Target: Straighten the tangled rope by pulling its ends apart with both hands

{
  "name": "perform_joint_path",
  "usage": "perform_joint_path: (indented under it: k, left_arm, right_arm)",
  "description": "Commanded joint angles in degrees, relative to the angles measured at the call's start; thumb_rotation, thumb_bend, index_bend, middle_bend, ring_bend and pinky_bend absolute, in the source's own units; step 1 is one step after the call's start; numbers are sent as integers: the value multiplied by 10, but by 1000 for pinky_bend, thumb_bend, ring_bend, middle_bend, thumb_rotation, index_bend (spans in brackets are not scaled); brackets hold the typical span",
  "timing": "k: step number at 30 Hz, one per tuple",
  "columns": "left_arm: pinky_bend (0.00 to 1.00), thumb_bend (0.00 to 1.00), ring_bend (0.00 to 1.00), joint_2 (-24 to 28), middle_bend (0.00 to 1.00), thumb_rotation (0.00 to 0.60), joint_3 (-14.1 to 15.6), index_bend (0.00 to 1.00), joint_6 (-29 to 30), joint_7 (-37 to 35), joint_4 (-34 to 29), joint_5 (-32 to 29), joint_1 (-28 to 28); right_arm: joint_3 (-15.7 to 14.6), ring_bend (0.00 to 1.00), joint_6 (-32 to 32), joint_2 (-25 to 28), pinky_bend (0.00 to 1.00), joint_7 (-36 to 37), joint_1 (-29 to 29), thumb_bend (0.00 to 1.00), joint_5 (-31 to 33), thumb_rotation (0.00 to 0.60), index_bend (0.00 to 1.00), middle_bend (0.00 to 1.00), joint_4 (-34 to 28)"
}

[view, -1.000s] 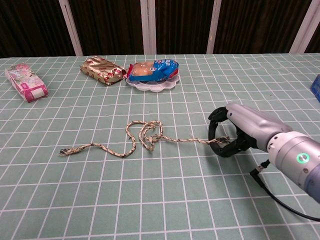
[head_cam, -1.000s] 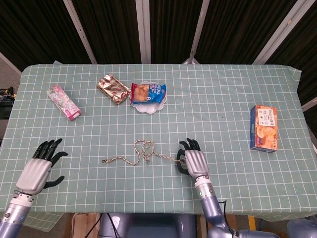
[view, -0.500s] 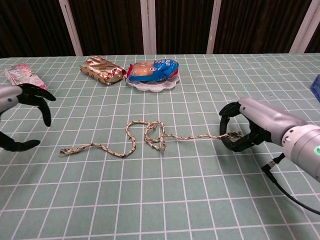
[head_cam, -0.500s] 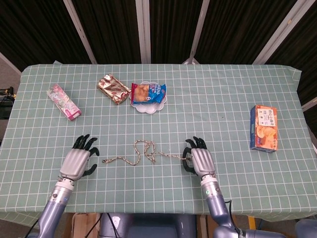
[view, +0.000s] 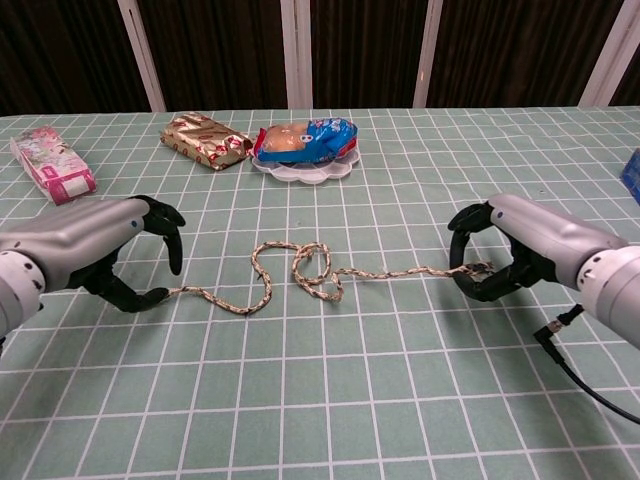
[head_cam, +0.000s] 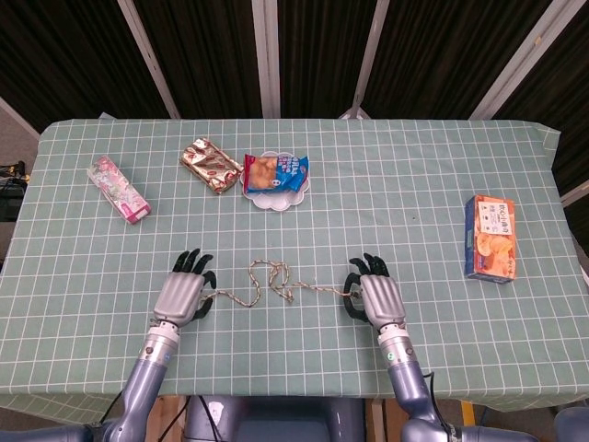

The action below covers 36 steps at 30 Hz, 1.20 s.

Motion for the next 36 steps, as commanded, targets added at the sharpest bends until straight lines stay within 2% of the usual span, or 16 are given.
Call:
perform_joint_path:
  k: [1,15,25,36]
  left_arm:
    - [0,463,0,-13,126,600,-4,480,-4,7,8,-16,-12]
    - [0,465,0,-55,126,600,0,488,-16,31,44,-44,-56]
    - [0,477,0,-70,131,600,2,515,-3,33,58,-62,-67]
    - [0,514,0,-71,156,600,12,607,9,29,68,-64,-73]
  right_arm:
    - [-1,0,1,1,0,1,0,501,1,600,625,203,0]
    - [-3,0,3,11,0,8,2,503,3,600,625,203,1]
    - [-4,0,2,17,0,13,4,503,6,600,625,203,1]
    - [-6,0,5,20,0,16,4,505,7,600,624,203,0]
